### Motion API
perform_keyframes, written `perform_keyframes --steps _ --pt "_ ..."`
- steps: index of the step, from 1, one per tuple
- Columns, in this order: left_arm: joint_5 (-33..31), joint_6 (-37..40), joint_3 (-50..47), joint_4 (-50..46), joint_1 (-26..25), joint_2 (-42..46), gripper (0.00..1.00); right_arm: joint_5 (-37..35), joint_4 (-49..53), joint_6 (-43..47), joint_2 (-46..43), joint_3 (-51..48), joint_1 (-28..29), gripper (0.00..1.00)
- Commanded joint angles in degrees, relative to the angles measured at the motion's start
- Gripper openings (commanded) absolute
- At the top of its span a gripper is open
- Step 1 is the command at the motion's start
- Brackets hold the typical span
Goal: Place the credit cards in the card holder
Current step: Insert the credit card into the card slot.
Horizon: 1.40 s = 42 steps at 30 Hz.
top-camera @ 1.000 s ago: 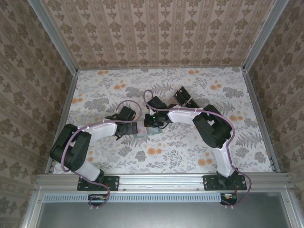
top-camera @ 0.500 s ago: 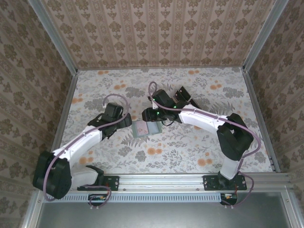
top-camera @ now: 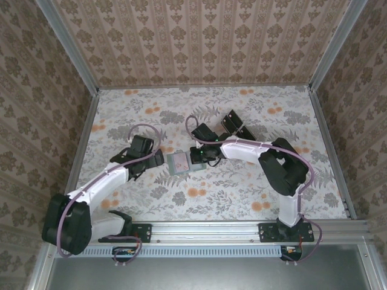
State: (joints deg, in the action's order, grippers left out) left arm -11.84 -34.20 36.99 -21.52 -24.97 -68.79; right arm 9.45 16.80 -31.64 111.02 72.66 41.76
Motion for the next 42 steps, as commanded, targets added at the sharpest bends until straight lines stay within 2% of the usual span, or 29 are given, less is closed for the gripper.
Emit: perform_keyframes --steps 1,16,42 --pt "-0.56 0.6 -1.11 -1.31 0.25 -0.72 1.0 1.62 -1.2 -0.52 2.42 3.33 0.56 0.03" --pt "-0.14 0.67 -2.43 0.24 0.34 -1.69 1.0 2.8 -0.57 -1.13 8.4 7.38 1.06 0.02" --pt "0.62 0.19 -2.54 1.48 0.38 -3.82 1.0 5.96 -0.28 1.05 10.65 11.33 3.48 0.02"
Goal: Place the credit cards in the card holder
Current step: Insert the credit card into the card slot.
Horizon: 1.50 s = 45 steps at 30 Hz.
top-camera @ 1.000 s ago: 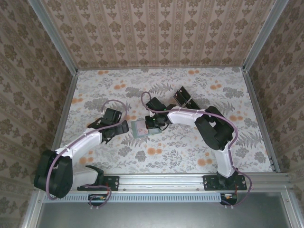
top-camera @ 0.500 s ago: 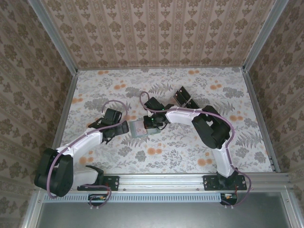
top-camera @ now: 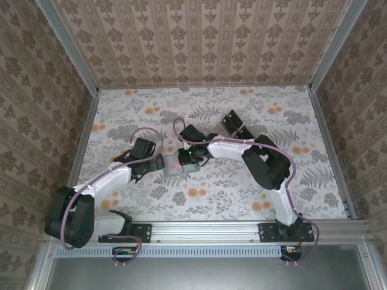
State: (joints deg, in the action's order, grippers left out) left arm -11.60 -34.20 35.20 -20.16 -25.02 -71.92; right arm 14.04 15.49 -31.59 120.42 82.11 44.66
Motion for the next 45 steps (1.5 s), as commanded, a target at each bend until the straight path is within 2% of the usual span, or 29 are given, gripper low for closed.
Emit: perform_keyframes --steps 1,10,25,45 --pt "0.25 0.14 -0.81 -0.02 0.31 -1.01 1.0 1.51 1.15 1.0 1.51 2.26 0.65 0.02" --pt "-1.59 0.62 0.22 -0.5 0.41 -5.45 1.0 2.31 1.24 0.65 2.45 3.24 1.04 0.02" --pt "-1.41 1.32 1.15 1.89 0.35 -10.4 1.0 -0.31 1.01 1.4 -3.58 0.06 -0.26 0.02" --pt "-0.71 1.59 1.44 3.39 0.31 -12.88 1.0 1.82 -0.12 0.13 2.34 1.69 -0.86 0.01"
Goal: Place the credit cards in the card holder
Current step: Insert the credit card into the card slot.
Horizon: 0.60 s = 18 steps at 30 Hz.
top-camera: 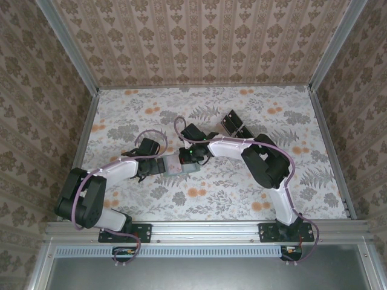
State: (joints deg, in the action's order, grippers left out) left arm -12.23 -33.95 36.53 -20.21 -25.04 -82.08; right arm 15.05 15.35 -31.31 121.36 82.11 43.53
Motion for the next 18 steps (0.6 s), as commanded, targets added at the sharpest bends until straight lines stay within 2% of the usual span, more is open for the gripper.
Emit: perform_keyframes --steps 1,18 --pt "-0.09 1.35 0.03 3.5 0.3 -2.73 1.0 0.9 0.02 -0.19 1.59 2.0 0.39 0.01" --pt "0.37 1.32 -0.29 4.47 0.08 -3.88 1.0 2.3 1.24 0.34 3.52 4.82 2.33 0.0"
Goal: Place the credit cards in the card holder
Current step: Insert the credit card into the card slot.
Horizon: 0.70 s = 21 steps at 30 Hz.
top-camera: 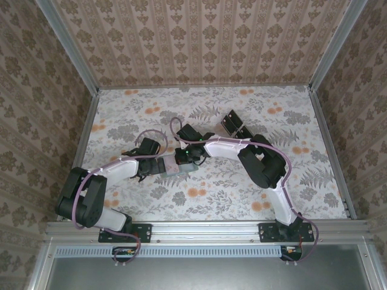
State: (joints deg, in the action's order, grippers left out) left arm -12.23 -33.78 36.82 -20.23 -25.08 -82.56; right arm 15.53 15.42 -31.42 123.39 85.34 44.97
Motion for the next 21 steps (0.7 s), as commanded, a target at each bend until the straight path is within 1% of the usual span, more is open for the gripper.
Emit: perform_keyframes --steps 1,8,12,21 --pt "0.43 1.14 -0.59 4.5 0.12 -3.48 1.0 1.87 1.2 0.4 1.43 1.77 0.99 0.0" --pt "0.51 1.08 -0.59 4.57 -0.09 -3.28 1.0 2.08 1.32 0.3 1.08 1.86 1.11 0.0" --pt "0.73 1.07 -0.46 4.19 -0.15 -2.42 1.0 2.12 1.56 0.34 -1.21 1.54 1.08 0.02" --pt "1.19 0.97 0.13 1.77 -0.09 2.69 1.0 0.88 3.41 1.26 -10.17 0.74 0.14 0.28"
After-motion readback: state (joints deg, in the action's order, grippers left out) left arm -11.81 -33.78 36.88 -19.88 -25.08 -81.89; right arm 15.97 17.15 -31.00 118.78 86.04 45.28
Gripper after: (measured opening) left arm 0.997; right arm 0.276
